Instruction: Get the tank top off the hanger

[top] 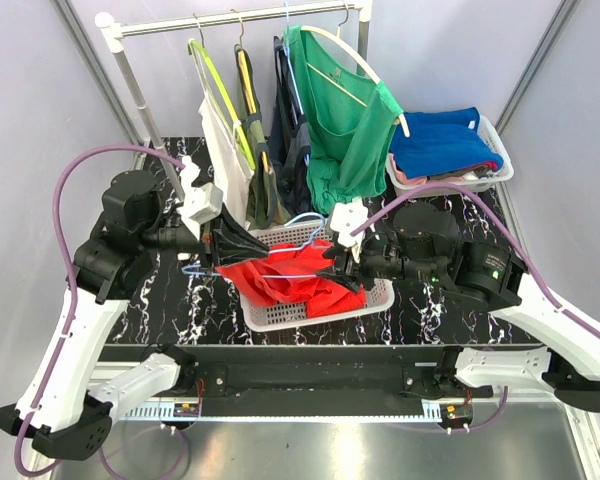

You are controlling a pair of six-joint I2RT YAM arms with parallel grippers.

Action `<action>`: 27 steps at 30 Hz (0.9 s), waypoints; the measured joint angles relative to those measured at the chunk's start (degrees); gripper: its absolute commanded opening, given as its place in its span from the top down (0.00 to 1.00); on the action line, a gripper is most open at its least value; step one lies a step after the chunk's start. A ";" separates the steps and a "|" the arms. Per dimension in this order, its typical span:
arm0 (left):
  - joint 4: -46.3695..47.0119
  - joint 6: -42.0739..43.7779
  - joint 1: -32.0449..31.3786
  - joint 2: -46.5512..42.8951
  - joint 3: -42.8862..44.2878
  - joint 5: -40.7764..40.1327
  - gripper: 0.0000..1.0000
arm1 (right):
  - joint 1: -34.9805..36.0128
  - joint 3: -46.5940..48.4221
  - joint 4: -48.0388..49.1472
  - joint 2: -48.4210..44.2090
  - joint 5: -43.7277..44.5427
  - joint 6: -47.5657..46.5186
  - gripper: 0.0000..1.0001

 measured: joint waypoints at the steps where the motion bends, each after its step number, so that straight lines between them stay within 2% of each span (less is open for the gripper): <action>1: 0.00 -0.04 0.00 -0.17 0.00 0.04 0.95 | 0.00 0.00 0.04 -0.04 -0.02 -0.17 0.55; 13: -0.68 -0.13 0.00 -0.66 0.20 1.09 0.97 | 0.00 -1.66 0.28 -2.19 -0.90 -0.85 0.69; 14: -0.79 -0.13 0.00 -0.63 0.42 1.09 0.97 | 0.00 -2.08 0.24 -2.51 -0.87 -0.87 0.72; 15: -0.85 -0.13 0.00 -0.63 0.63 1.14 0.97 | 0.00 -2.32 0.20 -2.78 -0.87 -0.87 0.83; 18: -0.83 -0.11 0.00 -0.66 1.20 1.33 0.97 | 0.00 -2.54 0.00 -3.82 -0.83 -1.11 0.93; 23: -0.87 -0.11 0.00 -0.63 1.49 1.44 0.98 | 0.00 -2.51 -0.15 -5.38 -0.87 -1.22 1.00; 27: -0.87 -0.11 0.00 -0.63 1.49 1.46 0.98 | 0.00 -2.51 -0.28 -5.01 -1.09 -1.27 1.00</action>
